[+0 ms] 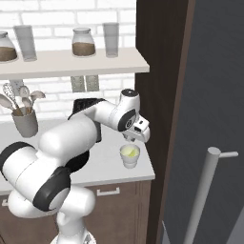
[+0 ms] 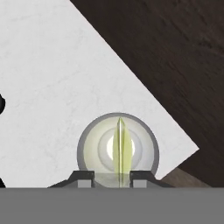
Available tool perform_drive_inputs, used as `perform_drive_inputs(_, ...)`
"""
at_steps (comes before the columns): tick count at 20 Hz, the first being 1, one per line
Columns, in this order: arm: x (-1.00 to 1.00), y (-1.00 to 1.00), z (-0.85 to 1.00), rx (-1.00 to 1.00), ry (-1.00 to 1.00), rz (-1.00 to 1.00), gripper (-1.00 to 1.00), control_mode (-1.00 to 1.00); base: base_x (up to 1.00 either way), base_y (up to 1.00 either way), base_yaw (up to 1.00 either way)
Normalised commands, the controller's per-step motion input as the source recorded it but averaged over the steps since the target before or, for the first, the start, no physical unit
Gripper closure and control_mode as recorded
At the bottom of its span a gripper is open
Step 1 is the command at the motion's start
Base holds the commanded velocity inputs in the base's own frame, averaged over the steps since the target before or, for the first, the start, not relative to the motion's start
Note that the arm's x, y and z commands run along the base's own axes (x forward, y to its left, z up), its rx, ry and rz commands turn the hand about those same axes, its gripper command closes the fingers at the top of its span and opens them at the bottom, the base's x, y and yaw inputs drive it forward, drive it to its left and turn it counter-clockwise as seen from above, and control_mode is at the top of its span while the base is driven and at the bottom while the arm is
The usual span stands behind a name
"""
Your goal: Grab a lemon wedge from the fridge and one ice cube from the ice bowl, and put them in the glass of lemonade.
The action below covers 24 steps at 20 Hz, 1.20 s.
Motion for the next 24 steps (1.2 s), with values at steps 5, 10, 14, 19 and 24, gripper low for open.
perform_drive_inputs(5, 0.00, 0.00, 0.00, 0.00, 0.00, 0.00, -1.00, -1.00, 0.00, 0.00, 0.00)
perform_drive_inputs(10, 0.00, 0.00, 0.00, 0.00, 0.03, 0.00, -1.00, -1.00, 0.00, 0.00, 0.00)
perform_drive_inputs(14, 0.00, 0.00, 0.00, 0.00, 0.01, 0.00, -1.00, -1.00, 0.00, 0.00, 0.00)
perform_drive_inputs(19, -0.03, 0.00, 0.00, 0.00, 0.00, 0.00, -1.00, -1.00, 0.00, 0.00, 0.00)
perform_drive_inputs(24, -0.19, 0.00, 0.05, 0.02, -0.03, 0.00, -1.00, -1.00, 0.00, 0.00, 0.00)
